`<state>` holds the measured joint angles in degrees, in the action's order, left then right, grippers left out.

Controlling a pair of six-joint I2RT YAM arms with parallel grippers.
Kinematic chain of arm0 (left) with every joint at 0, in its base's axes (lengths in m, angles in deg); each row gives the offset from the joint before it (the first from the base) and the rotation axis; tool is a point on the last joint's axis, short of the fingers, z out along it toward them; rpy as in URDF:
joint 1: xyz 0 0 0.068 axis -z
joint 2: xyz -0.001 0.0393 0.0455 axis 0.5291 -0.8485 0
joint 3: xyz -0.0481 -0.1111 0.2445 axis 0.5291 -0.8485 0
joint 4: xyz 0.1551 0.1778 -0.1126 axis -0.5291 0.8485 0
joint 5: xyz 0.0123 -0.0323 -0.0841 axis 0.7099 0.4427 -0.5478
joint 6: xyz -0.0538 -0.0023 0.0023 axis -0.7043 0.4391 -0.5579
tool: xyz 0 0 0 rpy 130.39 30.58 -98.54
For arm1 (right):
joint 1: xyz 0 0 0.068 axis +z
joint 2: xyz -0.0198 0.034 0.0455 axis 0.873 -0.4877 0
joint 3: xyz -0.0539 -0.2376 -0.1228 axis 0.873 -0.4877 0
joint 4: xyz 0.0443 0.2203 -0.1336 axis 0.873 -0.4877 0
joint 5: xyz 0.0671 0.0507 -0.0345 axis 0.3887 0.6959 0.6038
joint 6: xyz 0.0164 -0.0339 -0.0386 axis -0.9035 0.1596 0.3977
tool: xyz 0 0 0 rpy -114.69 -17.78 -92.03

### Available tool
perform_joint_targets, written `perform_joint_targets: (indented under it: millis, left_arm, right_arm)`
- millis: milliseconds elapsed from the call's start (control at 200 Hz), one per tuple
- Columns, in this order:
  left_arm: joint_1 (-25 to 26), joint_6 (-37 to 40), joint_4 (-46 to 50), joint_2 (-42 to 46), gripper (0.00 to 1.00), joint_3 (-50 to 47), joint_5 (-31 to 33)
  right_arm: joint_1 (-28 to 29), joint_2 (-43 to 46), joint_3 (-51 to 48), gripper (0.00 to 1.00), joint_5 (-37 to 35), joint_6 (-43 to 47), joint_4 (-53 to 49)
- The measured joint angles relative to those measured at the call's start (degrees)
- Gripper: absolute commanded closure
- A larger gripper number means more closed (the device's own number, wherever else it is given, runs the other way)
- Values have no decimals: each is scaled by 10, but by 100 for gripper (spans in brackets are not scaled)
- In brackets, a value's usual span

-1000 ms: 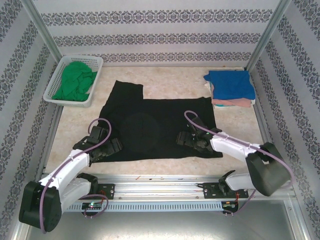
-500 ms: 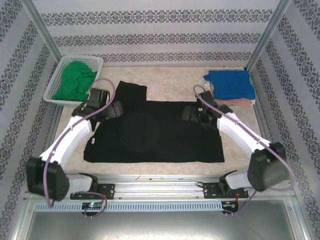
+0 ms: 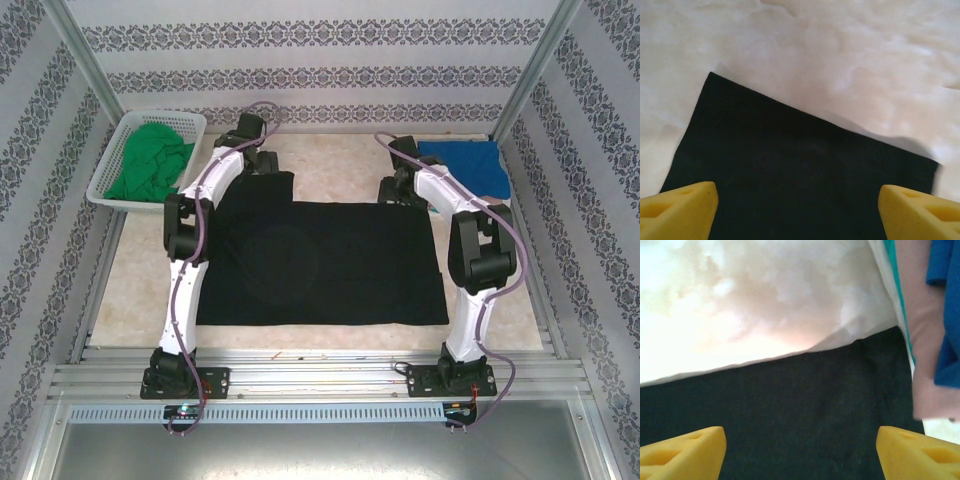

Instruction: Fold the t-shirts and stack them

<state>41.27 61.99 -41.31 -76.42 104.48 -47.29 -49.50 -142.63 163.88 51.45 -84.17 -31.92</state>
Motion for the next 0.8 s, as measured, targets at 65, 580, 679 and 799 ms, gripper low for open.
perform_joint_targets:
  millis: [65,580,679,799]
  left_arm:
    - [-7,-1,13,-43,22,45,4]
    - [-38,-43,3,-89,31,94,42]
    - [-41,-47,-4,-89,31,96,42]
    - [-42,-47,-16,-89,30,97,47]
  right_arm:
    - [-5,-15,6,22,5,1,0]
    - [-3,-22,-29,22,16,4,-2]
    - [-3,-22,-30,23,19,4,0]
    - [-3,-22,-31,23,21,4,3]
